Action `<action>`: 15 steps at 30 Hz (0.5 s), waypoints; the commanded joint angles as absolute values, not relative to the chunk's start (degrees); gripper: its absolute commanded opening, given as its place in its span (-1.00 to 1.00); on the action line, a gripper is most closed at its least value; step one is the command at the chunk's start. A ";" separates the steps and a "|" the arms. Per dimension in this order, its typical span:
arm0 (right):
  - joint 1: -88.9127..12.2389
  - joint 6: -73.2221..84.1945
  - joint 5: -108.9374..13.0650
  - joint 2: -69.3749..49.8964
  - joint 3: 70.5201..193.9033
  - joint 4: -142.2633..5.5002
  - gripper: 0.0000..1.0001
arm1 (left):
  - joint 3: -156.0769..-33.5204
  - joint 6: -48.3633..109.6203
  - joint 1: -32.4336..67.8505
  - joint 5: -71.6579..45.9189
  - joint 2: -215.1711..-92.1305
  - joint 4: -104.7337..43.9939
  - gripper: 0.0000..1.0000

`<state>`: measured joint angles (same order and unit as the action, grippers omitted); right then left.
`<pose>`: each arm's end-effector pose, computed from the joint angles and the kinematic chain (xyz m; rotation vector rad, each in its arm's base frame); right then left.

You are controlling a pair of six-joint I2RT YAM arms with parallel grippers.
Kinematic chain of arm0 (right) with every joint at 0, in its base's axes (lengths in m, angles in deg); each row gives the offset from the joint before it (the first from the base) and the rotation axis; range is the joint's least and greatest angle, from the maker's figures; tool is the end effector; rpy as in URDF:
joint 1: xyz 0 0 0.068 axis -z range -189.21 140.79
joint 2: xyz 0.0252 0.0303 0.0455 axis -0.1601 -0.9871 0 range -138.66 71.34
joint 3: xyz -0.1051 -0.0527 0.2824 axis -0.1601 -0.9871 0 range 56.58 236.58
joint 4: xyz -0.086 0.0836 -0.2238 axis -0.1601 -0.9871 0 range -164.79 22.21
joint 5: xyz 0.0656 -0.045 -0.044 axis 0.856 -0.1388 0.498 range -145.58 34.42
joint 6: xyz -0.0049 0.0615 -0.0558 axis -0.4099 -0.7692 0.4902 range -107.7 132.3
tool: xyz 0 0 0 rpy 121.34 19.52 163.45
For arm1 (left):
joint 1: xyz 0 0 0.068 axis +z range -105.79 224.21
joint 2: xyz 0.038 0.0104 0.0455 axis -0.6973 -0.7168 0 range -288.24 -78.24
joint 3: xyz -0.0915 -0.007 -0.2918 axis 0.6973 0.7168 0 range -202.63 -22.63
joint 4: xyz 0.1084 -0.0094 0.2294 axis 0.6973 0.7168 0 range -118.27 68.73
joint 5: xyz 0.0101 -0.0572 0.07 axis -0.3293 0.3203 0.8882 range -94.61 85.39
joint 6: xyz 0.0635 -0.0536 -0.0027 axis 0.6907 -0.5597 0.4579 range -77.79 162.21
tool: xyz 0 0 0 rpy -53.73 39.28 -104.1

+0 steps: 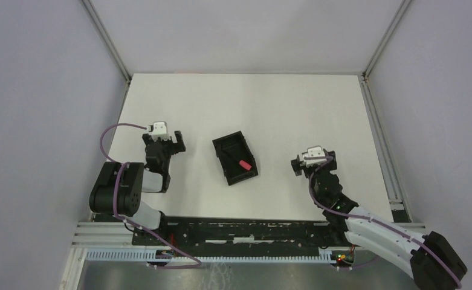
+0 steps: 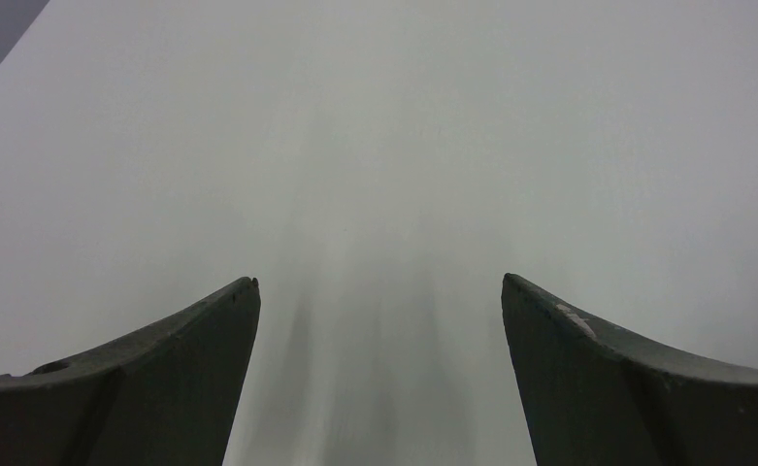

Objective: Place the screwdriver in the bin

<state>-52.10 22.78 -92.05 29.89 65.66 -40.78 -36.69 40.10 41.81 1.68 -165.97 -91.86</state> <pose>0.1472 0.0777 0.2223 -0.2855 1.6220 -0.0983 0.2764 -0.0036 0.1753 -0.0759 1.7440 0.0383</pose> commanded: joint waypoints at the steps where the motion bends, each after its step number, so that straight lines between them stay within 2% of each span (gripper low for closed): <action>1: -50.68 24.85 -102.00 32.99 54.60 -21.42 0.96 | -36.96 41.03 41.60 1.81 -166.20 -94.89 1.00; 8: -49.45 22.01 -102.44 31.89 48.50 -18.87 0.96 | -36.96 41.06 41.59 1.81 -166.22 -94.89 1.00; 15: -48.61 21.71 -101.64 31.58 48.67 -18.92 0.96 | -37.03 41.00 41.62 1.80 -166.22 -94.80 1.00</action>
<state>-49.04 22.65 -100.94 31.84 57.20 -22.27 -36.69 40.10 41.81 1.68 -165.97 -91.86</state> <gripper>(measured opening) 0.982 0.997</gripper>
